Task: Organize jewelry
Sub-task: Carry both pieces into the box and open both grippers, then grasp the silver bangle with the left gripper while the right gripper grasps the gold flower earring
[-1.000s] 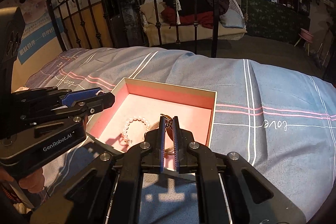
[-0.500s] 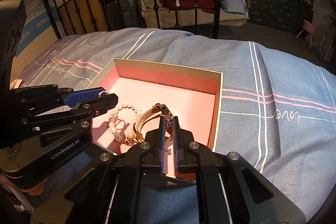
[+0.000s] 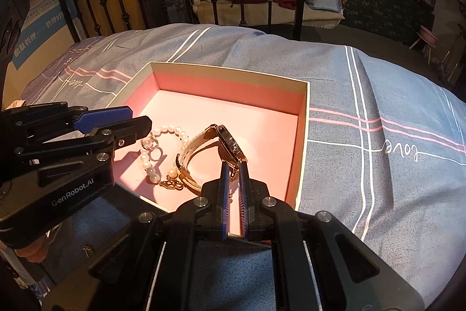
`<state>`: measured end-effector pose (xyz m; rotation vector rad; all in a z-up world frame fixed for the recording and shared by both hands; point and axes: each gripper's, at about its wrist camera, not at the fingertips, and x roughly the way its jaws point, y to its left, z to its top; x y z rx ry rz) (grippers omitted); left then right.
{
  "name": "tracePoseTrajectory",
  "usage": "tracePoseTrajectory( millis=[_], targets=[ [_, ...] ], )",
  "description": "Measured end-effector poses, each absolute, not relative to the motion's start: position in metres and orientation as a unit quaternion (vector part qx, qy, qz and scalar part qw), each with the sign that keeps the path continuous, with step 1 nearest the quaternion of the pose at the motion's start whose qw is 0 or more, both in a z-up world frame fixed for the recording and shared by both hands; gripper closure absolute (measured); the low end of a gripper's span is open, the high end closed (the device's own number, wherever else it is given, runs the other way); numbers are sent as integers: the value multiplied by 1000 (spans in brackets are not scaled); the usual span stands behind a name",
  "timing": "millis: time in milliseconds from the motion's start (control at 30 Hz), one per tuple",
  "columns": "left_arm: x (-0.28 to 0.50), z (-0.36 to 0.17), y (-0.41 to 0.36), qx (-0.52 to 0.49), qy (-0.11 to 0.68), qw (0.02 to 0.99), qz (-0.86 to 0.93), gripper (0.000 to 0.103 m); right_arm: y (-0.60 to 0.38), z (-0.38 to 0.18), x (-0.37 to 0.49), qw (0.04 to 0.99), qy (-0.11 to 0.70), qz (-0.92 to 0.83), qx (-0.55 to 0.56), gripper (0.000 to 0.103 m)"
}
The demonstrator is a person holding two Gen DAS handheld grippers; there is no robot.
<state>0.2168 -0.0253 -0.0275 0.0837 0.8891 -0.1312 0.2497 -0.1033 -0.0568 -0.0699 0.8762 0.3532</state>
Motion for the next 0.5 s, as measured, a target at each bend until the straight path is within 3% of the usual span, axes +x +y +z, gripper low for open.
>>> tracePoseTrajectory(
  millis=[133,200,233,267,500],
  targets=[
    [205,-14,-18,34,414,907,-63,56,-105,-50,243,891,418,171,-32,92],
    [193,-5,-12,25,404,912,-66,48,-108,-42,234,896,409,171,-27,68],
    [185,-1,-9,20,399,914,-70,39,-110,-37,226,899,401,171,-25,39],
    [175,3,-6,16,393,916,-73,32,-113,-32,217,904,392,170,-23,29],
    [93,-17,-3,1,415,904,-102,30,-131,-38,144,908,387,161,-26,29]
  ],
)
